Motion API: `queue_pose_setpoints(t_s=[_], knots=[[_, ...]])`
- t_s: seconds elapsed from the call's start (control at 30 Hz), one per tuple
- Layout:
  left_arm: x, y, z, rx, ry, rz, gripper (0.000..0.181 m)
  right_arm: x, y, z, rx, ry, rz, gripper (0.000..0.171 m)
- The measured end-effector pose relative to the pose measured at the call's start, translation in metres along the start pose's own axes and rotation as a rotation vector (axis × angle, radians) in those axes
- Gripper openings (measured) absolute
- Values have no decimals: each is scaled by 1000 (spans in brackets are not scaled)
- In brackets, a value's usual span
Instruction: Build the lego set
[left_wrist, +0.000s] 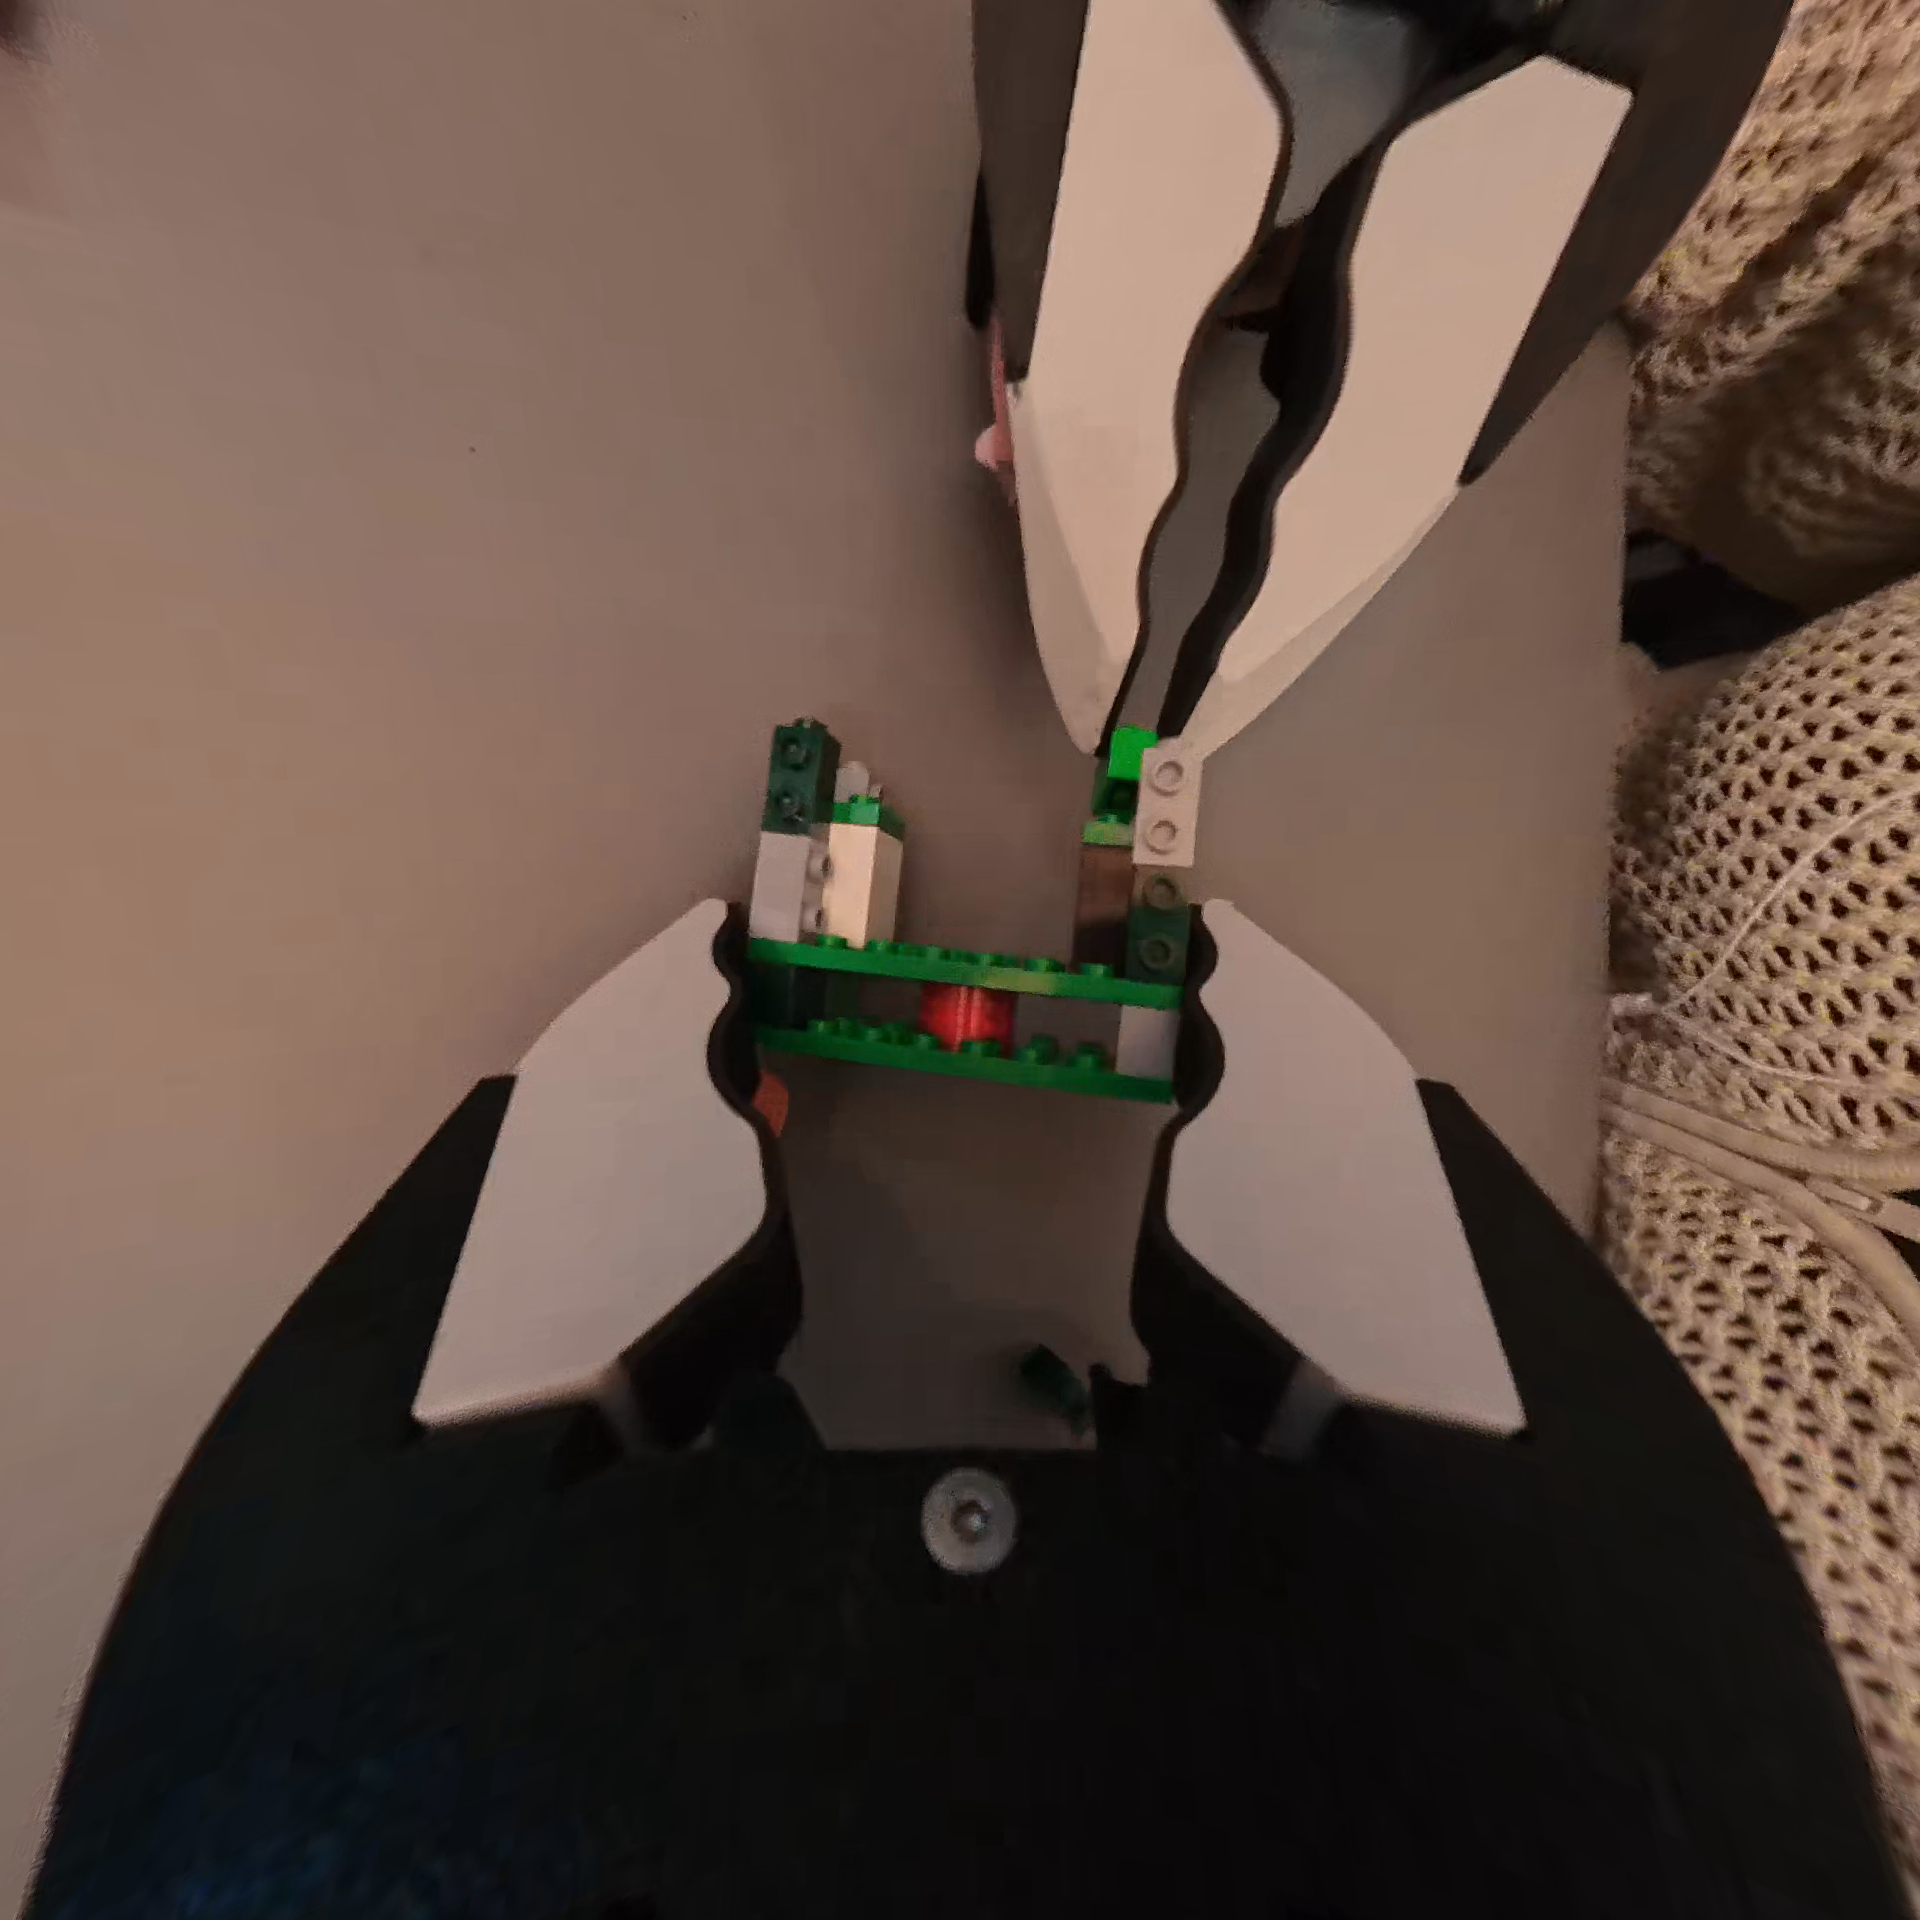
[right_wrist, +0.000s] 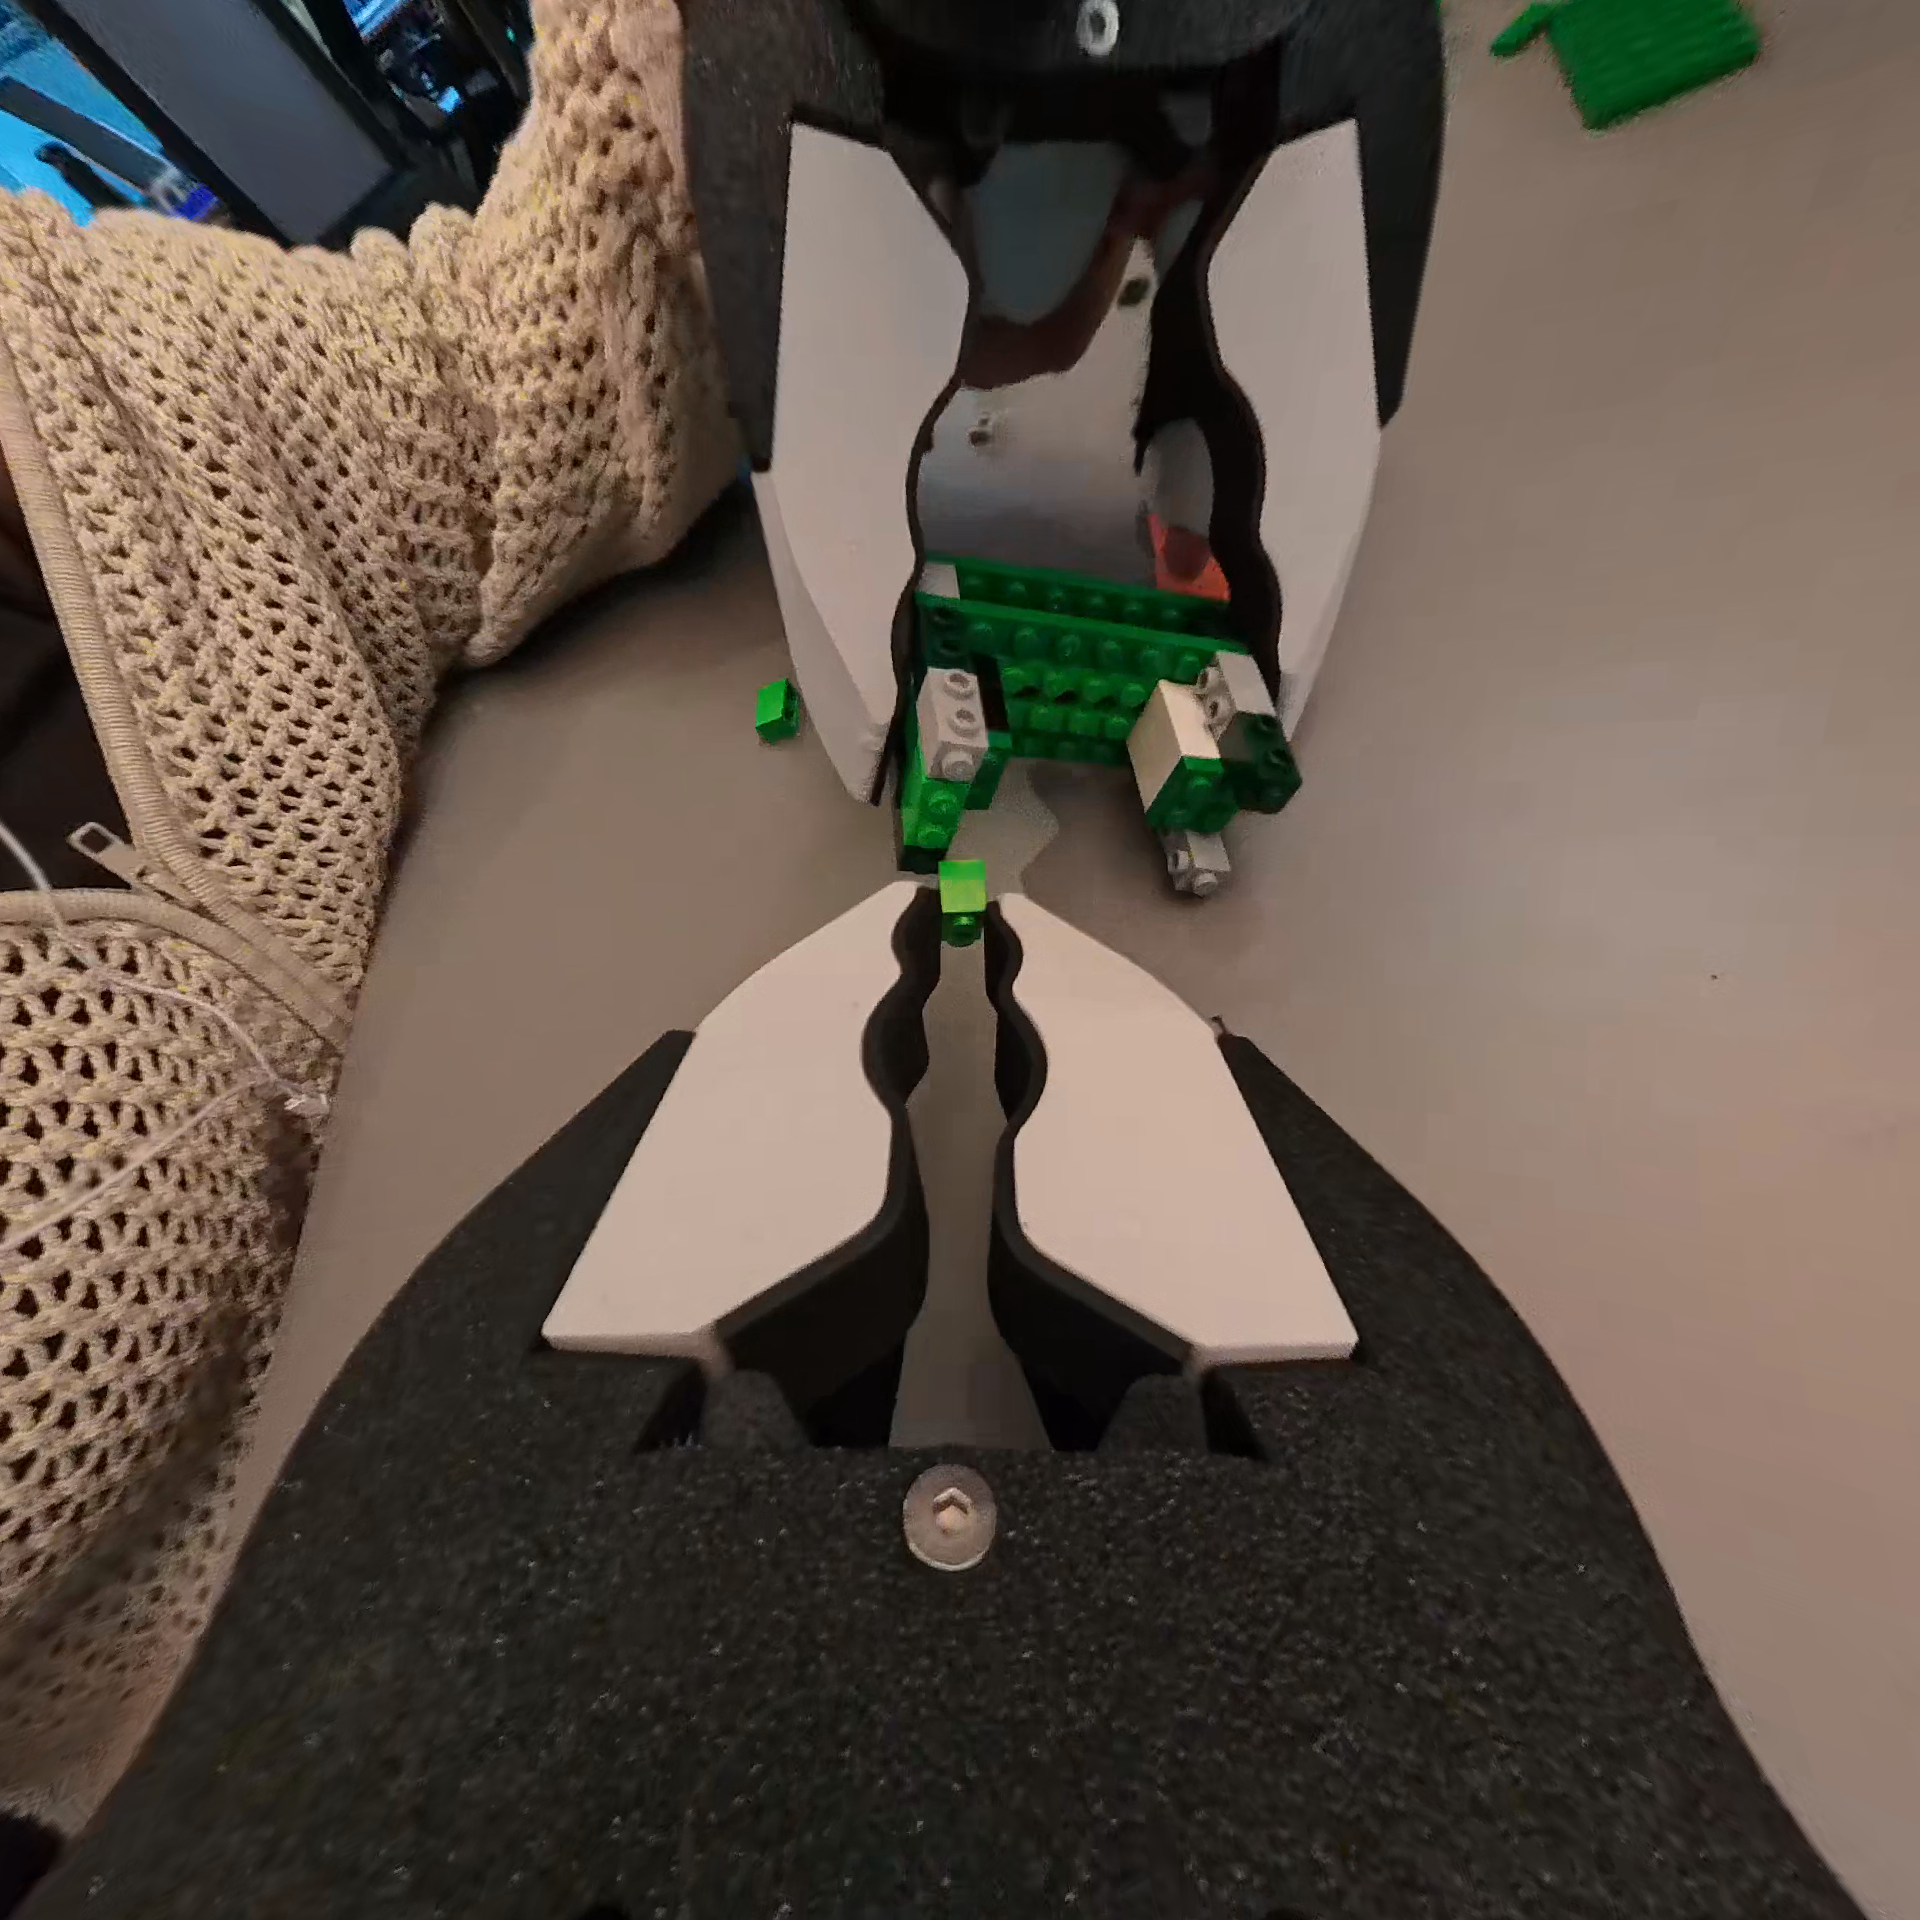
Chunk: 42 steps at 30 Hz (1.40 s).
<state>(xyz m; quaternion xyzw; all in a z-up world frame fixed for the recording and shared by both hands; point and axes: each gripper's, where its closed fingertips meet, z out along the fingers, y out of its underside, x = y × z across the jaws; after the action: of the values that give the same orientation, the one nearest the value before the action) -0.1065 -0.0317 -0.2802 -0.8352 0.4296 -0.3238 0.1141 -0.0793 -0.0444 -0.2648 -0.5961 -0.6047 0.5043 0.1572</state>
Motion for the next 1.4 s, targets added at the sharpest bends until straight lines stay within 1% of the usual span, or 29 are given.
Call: queue_pose_setpoints(t_s=[0.1,0.2,0.47,0.73,1.1,1.4], knots=[[-2,4,-1,-62,-9,53,79,1,-2,-2,12,-36,58,7],[-2,5,-1,-89,-15,70,79,2,-5,-4,37,-58,102,7],[-4,7,-2,-107,-64,85,79,-6,-5,-2,37,-89,85,8],[-5,8,-1,-123,-92,108,78,-6,-7,-1,51,-51,58,7],[-5,6,0,-87,-93,90,78,-6,-12,-2,90,-25,41,7],[-5,3,0,-48,-72,87,78,-7,-11,-3,88,4,12,7]])
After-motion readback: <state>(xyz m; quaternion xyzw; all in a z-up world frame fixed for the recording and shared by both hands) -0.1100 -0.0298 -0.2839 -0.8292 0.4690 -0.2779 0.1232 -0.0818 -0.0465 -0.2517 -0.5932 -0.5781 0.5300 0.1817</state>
